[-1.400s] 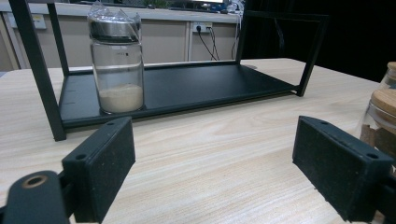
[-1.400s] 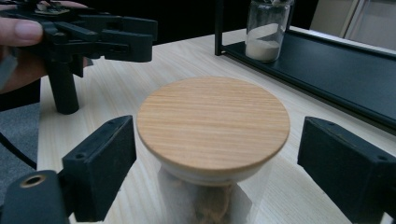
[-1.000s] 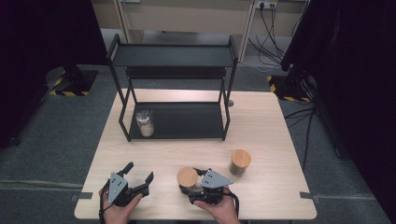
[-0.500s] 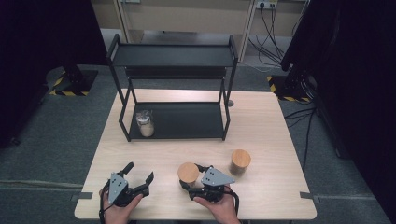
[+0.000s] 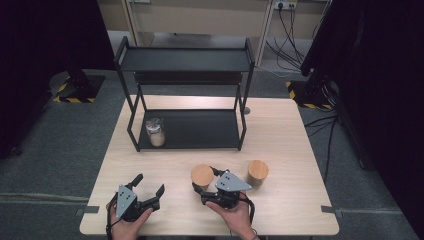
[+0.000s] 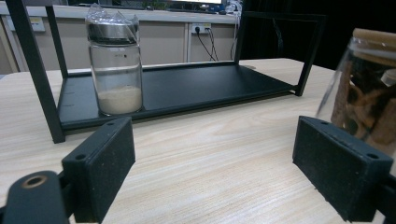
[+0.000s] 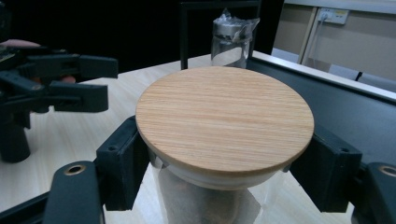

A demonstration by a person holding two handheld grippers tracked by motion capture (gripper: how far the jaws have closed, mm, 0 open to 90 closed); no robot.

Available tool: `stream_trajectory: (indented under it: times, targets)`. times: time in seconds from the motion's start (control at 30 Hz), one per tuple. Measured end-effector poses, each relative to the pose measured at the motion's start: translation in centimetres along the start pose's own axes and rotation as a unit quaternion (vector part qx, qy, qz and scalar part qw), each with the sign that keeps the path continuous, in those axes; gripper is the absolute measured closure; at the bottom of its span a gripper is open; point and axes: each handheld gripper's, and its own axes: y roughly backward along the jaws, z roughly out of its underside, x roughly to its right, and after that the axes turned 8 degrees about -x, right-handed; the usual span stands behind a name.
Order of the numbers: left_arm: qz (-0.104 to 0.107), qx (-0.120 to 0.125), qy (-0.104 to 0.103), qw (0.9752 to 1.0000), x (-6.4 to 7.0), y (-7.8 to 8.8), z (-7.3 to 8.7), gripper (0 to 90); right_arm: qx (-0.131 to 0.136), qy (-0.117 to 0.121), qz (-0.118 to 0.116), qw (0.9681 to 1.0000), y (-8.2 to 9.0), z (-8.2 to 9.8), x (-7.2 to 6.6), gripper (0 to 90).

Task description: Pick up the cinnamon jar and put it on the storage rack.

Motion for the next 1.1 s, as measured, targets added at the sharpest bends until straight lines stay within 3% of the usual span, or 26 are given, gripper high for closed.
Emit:
stream_trajectory:
  times: [0.63, 1.1]
  targets:
    - [0.001, 0.001, -0.002, 1.0, 0.0, 0.0, 0.0, 12.6, 0.017, -0.016, 0.045, 0.9987, -1.5, -2.3, 1.5, 26.4]
    - [0.003, 0.0, -0.003, 1.0, 0.0, 0.0, 0.0, 12.6, 0.022, -0.022, 0.058, 0.9978, -3.2, -4.1, 2.2, 26.3]
